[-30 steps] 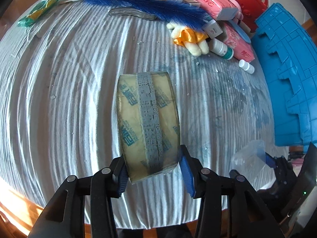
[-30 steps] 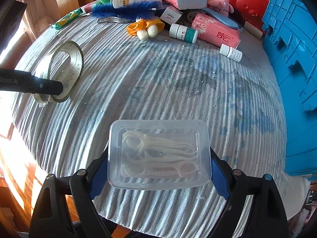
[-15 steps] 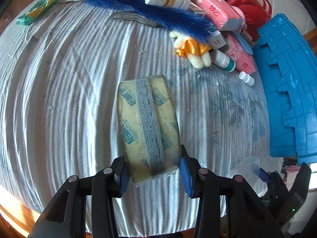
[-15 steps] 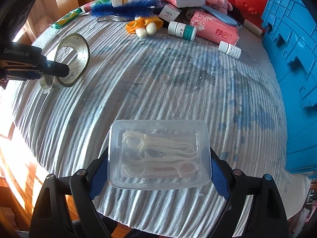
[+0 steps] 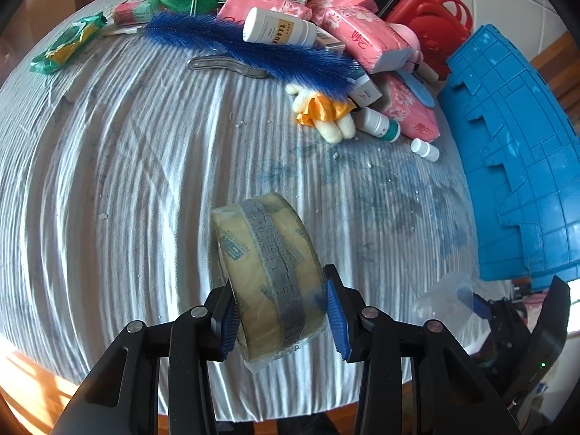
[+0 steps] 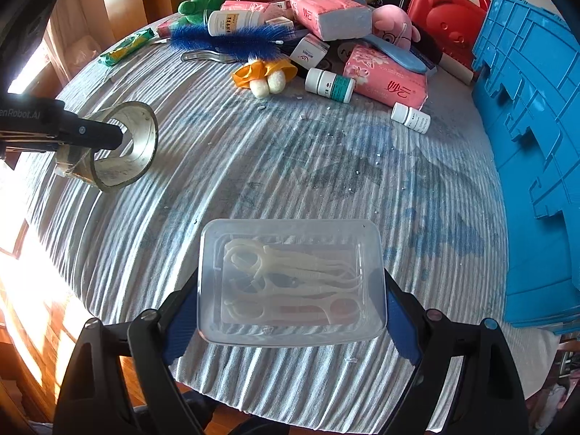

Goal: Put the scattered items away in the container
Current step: 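Lift the tape roll with left tool while right tool lifts the clear box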

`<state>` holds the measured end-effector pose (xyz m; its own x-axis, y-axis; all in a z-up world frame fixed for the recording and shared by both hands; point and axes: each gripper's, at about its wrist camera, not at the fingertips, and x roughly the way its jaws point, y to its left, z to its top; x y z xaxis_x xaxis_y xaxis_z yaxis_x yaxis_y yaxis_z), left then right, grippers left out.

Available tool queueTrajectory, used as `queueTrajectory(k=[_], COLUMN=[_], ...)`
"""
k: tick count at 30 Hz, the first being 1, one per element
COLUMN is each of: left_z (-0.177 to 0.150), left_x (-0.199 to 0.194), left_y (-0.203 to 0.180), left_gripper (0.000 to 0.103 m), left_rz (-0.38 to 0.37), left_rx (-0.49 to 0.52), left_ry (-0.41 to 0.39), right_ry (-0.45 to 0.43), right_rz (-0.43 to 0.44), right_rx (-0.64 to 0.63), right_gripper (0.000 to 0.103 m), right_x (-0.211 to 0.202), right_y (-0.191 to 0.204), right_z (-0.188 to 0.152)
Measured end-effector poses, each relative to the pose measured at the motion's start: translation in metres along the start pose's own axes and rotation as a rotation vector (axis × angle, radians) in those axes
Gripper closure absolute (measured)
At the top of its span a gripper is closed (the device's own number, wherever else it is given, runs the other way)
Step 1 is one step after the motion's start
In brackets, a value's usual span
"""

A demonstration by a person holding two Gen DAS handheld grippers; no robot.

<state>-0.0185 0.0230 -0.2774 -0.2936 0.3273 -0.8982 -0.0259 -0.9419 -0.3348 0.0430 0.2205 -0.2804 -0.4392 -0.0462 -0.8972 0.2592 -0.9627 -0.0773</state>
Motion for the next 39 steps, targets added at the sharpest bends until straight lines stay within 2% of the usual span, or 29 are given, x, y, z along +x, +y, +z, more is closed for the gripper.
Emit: queueTrajectory(k=[4,7,14,16,17,18,20,22,24,29,39], left_z=[0.001,0.000,-0.008,-0.011,-0.014,-0.017,-0.023,-0.027,-0.030,-0.029,-0.023], left_x=[-0.013,-0.021,-0.008,-0.003,0.002,0.005,0.008,0.009,0.012,0.005,-0.019], left_y=[-0.001,-0.001,0.020,0.025,0.028,0.034,0.042,0.042,0.039,0.034,0.028], left_gripper=[0.069,0.070,0.069,0.055,0.038,0.031,0.030,0.052,0.085,0.093,0.094], left_rz=[-0.010,-0.005,0.028,0.058,0.102,0.123,0.108,0.084,0.081,0.067,0.036], left_rx=[0.007,0.014,-0.009,-0.030,-0.042,-0.061,-0.088,-0.080,-0.062,-0.057,-0.042], left_ry=[-0.016,-0.021,-0.003,0.010,0.028,0.036,0.040,0.047,0.076,0.068,0.012], right_ry=[-0.019,-0.030,-0.035,-0.029,-0.025,-0.022,-0.017,-0.014,-0.014,-0.032,-0.058], right_rz=[-0.007,-0.014,-0.021,-0.018,-0.016,-0.014,-0.009,-0.006,-0.004,-0.006,-0.022], right_rx=[-0.004,-0.002,0.004,0.006,0.008,0.009,0.011,0.008,0.005,0.002,0.006], right_gripper=[0.015,0.015,0.015,0.015,0.015,0.015,0.015,0.015,0.015,0.015,0.015], right_x=[-0.013,-0.022,-0.030,-0.028,-0.027,-0.026,-0.025,-0.024,-0.024,-0.029,-0.043], right_y=[0.004,0.005,0.010,0.011,0.011,0.013,0.013,0.015,0.015,0.011,0.006], right_z=[0.004,0.007,0.001,-0.003,-0.005,-0.007,-0.010,-0.012,-0.011,-0.005,0.003])
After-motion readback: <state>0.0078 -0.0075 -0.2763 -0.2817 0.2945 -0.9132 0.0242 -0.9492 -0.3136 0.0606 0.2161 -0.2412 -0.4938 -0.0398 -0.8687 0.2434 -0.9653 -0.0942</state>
